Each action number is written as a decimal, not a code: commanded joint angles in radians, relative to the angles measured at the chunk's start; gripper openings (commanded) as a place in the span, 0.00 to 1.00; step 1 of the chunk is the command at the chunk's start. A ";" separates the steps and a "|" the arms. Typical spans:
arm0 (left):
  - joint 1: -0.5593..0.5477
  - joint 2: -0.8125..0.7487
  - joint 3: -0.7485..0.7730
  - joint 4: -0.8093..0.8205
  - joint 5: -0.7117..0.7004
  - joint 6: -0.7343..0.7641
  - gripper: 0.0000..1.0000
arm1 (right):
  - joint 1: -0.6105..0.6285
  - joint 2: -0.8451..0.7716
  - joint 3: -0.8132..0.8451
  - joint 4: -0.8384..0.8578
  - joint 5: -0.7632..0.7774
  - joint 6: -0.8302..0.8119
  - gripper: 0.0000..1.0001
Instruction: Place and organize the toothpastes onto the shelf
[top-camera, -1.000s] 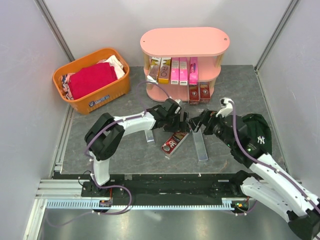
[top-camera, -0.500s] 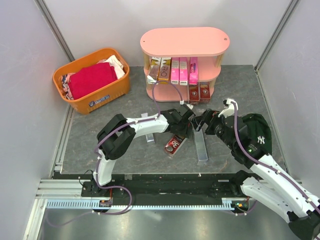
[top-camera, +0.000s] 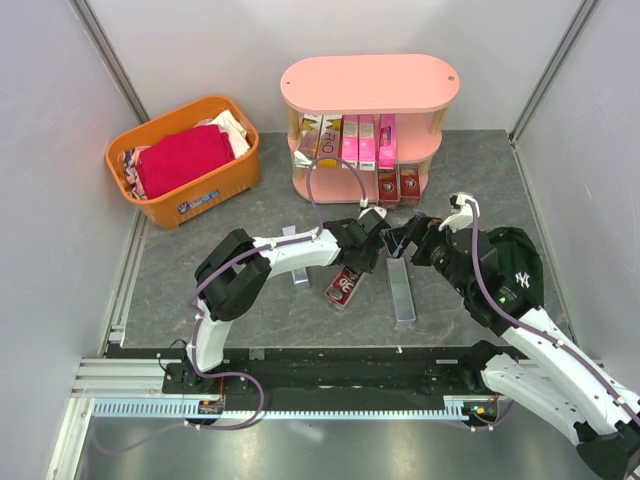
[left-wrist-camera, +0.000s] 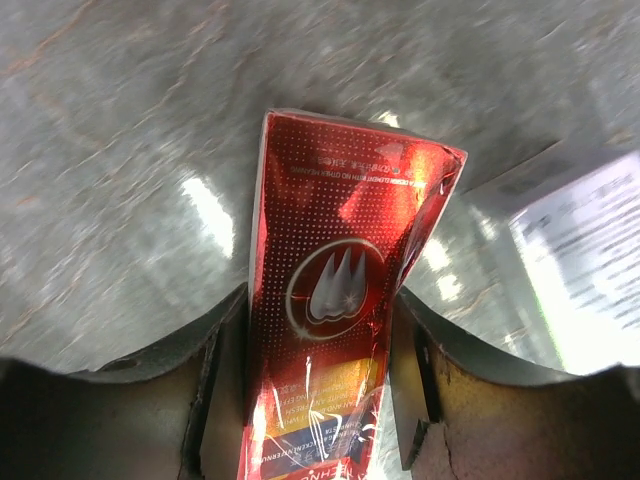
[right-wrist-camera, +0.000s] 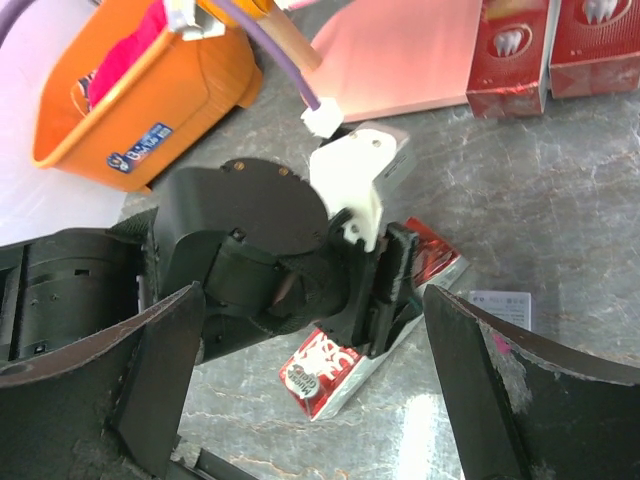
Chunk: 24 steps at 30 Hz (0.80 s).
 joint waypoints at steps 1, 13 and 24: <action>0.026 -0.139 -0.039 0.024 -0.050 0.022 0.51 | 0.000 0.004 0.062 0.037 0.013 -0.010 0.98; 0.288 -0.533 -0.199 0.225 0.173 -0.093 0.47 | 0.000 0.071 0.084 0.151 -0.070 -0.016 0.98; 0.568 -0.805 -0.619 0.775 0.404 -0.586 0.45 | 0.140 0.246 0.073 0.290 -0.070 -0.035 0.98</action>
